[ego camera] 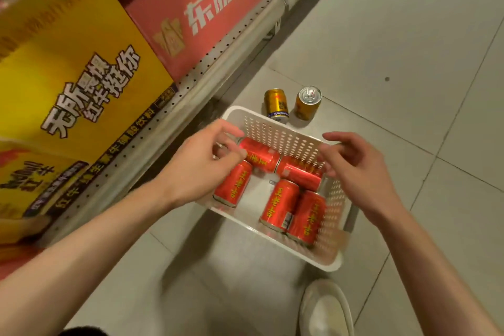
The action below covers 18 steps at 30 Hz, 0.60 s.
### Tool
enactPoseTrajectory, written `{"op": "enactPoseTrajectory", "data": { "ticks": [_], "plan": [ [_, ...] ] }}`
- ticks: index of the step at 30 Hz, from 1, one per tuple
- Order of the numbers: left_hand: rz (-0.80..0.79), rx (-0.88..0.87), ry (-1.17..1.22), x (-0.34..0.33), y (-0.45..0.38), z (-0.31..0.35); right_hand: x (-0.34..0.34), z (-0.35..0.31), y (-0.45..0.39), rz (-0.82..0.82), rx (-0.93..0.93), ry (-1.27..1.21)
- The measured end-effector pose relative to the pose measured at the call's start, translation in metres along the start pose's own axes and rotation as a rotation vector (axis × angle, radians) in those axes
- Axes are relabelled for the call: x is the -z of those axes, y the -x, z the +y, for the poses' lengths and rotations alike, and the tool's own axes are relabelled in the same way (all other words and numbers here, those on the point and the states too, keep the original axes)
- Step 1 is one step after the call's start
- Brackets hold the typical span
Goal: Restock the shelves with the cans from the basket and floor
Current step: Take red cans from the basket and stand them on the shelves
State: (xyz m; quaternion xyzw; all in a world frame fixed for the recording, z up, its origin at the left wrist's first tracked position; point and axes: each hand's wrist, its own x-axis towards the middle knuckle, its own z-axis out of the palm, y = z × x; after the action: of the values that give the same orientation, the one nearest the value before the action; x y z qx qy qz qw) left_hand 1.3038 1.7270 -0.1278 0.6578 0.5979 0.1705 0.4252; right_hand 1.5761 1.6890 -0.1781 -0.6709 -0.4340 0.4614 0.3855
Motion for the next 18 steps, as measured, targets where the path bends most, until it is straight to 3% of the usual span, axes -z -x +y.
{"op": "enactPoseTrajectory", "data": {
  "ticks": [6,10,18],
  "plan": [
    [-0.2,0.12,0.02,-0.063,-0.017,-0.029,-0.021,0.03,-0.014,-0.099,-0.105,0.266],
    [-0.29,0.254,-0.118,-0.103,-0.032,-0.047,-0.039,0.049,-0.015,-0.179,-0.208,0.452],
    [-0.417,0.454,-0.047,-0.158,-0.055,-0.067,-0.048,0.066,-0.022,-0.107,-0.254,0.49]
  ]
}}
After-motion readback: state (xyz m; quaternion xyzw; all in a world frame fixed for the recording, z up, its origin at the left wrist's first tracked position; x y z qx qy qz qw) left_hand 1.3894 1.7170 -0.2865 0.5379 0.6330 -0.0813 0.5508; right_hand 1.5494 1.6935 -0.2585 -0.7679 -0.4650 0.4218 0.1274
